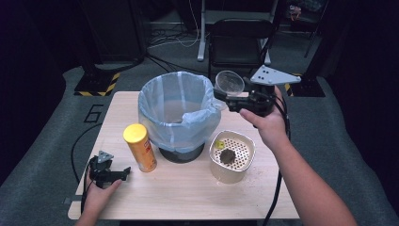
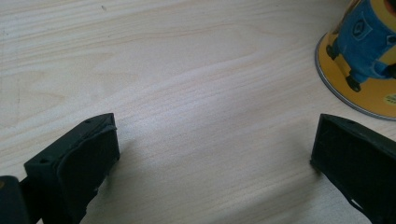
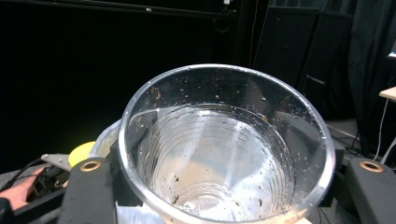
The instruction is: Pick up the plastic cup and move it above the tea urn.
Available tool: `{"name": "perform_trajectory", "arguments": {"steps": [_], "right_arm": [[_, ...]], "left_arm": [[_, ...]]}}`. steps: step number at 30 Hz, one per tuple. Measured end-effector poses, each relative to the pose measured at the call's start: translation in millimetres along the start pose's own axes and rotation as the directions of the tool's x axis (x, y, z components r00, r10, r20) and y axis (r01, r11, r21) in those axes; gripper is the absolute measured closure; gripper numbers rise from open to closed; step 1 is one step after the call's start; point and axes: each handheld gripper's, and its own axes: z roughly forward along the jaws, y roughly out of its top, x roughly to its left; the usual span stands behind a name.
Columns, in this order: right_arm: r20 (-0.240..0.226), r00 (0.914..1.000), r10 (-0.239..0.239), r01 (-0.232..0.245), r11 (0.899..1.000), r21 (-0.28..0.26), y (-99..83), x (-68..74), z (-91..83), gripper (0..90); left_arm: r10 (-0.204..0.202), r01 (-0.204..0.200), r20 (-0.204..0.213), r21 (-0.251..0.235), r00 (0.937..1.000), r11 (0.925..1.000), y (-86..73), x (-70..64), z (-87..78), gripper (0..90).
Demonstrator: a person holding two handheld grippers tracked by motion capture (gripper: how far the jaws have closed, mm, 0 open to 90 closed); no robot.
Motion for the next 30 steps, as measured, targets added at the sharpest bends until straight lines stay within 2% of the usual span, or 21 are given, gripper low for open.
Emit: {"name": "perform_trajectory", "arguments": {"steps": [1,7,9,13,14,15,17,21,22,23,25,26,30], "right_arm": [[-0.007,1.0,0.005,-0.005,1.0,0.002,4.6,0.9,11.9,32.5],[-0.029,0.9995,-0.009,0.01,1.0,0.018,12.3,7.6,45.6,32.0],[-0.032,0.9994,-0.015,0.016,1.0,0.02,12.4,8.7,51.7,31.8],[-0.043,0.9989,-0.019,0.021,0.999,0.045,10.4,13.4,80.1,31.7],[-0.043,0.9989,-0.019,0.021,0.999,0.045,10.4,13.4,80.1,31.7],[-0.043,0.999,-0.012,0.015,0.997,0.072,8.9,15.3,90.5,31.5],[-0.044,0.9989,-0.017,0.02,0.997,0.079,7.7,15.8,100.3,31.4],[-0.052,0.9986,0.01,-0.006,0.997,0.082,6.4,16.3,112.3,31.4],[-0.051,0.9986,0.014,-0.01,0.996,0.084,6.2,16.7,116.0,31.3],[-0.055,0.9985,0.009,-0.004,0.994,0.105,5.2,17.6,123.7,31.0],[-0.054,0.9986,0.002,0.003,0.994,0.108,4.7,17.5,126.2,30.9],[-0.048,0.9987,0.017,-0.01,0.992,0.125,2.9,18.4,132.2,30.5],[-0.038,0.999,0.021,-0.015,0.989,0.147,0.7,18.2,139.3,30.0]], "left_arm": [[0.0,0.0,0.0,0.0,1.0,1.0,0.0,0.0,0.0,0.6],[0.0,0.0,0.0,0.0,1.0,1.0,0.0,0.0,0.0,0.7],[0.0,0.0,0.0,0.0,1.0,1.0,0.0,0.0,0.0,0.6],[0.002,-0.002,-0.002,-0.001,1.0,1.0,0.1,0.1,0.0,0.7],[-0.014,0.014,0.006,0.002,0.9999,0.9999,-0.3,-1.0,0.0,0.7],[-0.014,0.014,0.006,0.002,0.9999,0.9999,-0.3,-0.9,0.0,0.7],[-0.013,0.013,0.005,0.003,0.9999,0.9999,-0.2,-0.9,-0.1,0.7],[-0.014,0.014,0.006,0.002,0.9999,0.9999,-0.3,-0.9,0.0,0.7],[-0.002,0.002,0.002,0.004,1.0,1.0,0.0,-0.1,-0.4,0.7],[-0.005,0.004,0.002,0.004,1.0,1.0,0.0,-0.3,-0.4,0.7],[-0.005,0.005,0.003,0.002,1.0,1.0,-0.1,-0.3,-0.3,0.7],[-0.005,0.005,0.003,0.002,1.0,1.0,-0.1,-0.3,-0.3,0.7],[-0.005,0.005,0.003,0.002,1.0,1.0,-0.1,-0.3,-0.3,0.6]]}}
